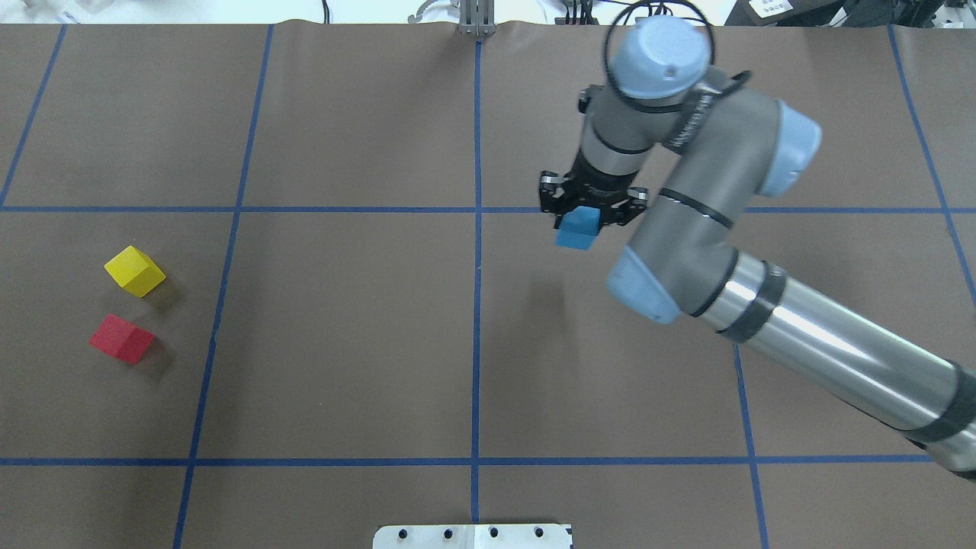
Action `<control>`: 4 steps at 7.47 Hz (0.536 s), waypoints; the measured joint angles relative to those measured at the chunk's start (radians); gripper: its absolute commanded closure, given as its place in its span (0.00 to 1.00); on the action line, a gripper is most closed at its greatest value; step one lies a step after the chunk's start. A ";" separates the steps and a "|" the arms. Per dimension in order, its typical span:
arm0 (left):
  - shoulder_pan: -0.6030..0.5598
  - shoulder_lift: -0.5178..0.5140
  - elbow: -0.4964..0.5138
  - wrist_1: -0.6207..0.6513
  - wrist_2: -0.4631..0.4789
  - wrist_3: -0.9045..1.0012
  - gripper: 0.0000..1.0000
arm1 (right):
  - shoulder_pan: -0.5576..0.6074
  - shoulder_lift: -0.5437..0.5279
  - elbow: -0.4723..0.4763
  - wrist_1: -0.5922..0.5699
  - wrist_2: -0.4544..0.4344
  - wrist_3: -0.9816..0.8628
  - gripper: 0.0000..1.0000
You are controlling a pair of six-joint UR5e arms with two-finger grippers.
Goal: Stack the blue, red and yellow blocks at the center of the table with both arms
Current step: 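Carry the blue cube with the right gripper to the table center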
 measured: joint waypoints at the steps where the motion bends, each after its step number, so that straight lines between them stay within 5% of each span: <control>1: 0.000 0.000 0.003 0.000 0.000 0.000 0.00 | -0.020 0.024 -0.043 0.026 -0.029 0.001 1.00; 4: 0.000 0.000 0.006 0.000 0.000 0.000 0.00 | -0.035 0.043 -0.113 0.102 -0.051 0.023 1.00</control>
